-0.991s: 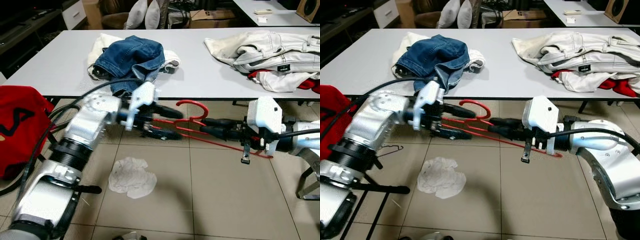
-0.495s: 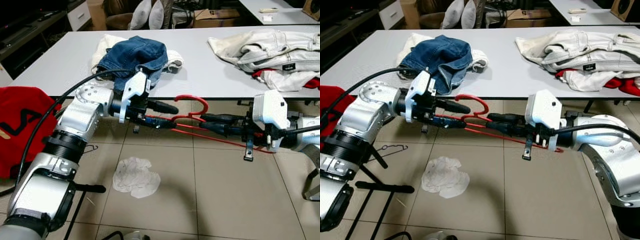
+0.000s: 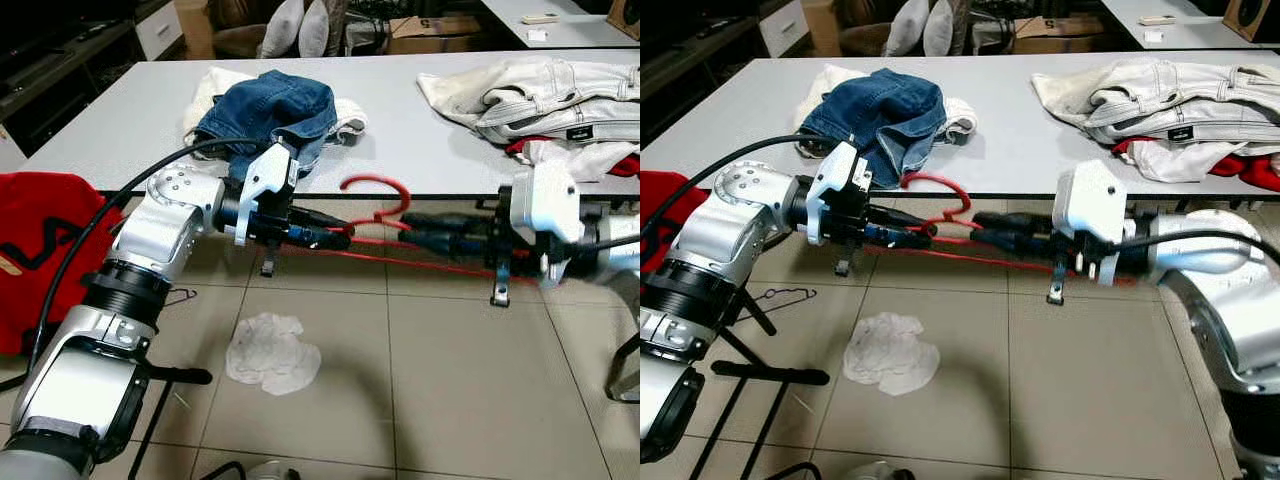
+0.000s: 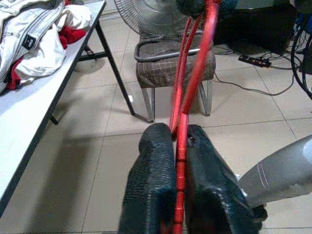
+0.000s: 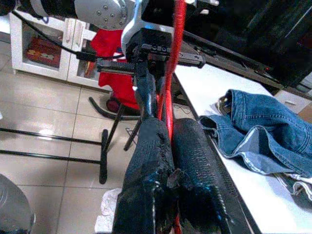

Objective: Hang hanger

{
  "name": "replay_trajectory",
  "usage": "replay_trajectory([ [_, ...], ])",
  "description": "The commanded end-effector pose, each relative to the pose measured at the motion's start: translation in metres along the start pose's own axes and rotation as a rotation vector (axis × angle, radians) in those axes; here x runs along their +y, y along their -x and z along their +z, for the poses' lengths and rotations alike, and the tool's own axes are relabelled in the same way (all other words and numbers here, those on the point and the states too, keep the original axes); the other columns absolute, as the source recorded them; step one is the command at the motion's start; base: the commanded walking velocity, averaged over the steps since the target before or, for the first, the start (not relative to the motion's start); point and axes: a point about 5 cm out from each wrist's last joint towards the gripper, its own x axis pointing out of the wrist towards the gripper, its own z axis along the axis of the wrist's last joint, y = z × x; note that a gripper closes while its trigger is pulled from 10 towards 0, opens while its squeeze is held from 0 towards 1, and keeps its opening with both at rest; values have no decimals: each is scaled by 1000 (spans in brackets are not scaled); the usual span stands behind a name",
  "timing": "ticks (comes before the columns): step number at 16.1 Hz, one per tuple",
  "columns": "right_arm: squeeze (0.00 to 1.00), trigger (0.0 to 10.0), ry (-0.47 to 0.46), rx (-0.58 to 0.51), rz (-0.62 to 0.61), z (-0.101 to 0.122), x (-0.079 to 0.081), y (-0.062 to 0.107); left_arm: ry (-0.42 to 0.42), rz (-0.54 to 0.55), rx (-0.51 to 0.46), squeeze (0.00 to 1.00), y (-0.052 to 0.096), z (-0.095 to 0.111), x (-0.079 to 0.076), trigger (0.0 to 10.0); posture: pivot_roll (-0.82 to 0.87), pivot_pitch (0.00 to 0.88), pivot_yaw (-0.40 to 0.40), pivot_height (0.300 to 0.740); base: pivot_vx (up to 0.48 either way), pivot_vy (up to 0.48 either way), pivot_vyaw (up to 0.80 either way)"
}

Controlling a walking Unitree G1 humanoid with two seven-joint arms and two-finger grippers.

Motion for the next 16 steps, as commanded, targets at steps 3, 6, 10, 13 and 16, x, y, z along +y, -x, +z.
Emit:
replay_trajectory([
  [3, 0, 10000, 20, -19, 38, 5, -1, -1, -10, 40, -3, 0, 9, 3, 2, 0, -97, 0, 97, 740, 0, 0, 0],
  [6, 0, 10000, 9, -13, 60, 3, 1, -2, -42, 27, -2, 0, 10, 8, 0, 0, -99, 0, 92, 740, 0, 0, 0],
  [10, 1000, 10000, -51, 68, 108, -2, 2, 5, -141, 14, 103, 0, 12, 12, 1, 0, -104, 0, 87, 740, 0, 0, 0],
  [13, 1000, 10000, 51, 180, 71, -6, -4, 11, -213, 21, 224, 0, 16, 11, 2, 0, -104, 0, 85, 740, 0, 0, 0],
  [16, 1000, 10000, 85, 178, 25, -5, -5, 5, -261, 27, 308, 0, 19, 9, 2, 0, -104, 0, 86, 740, 0, 0, 0],
])
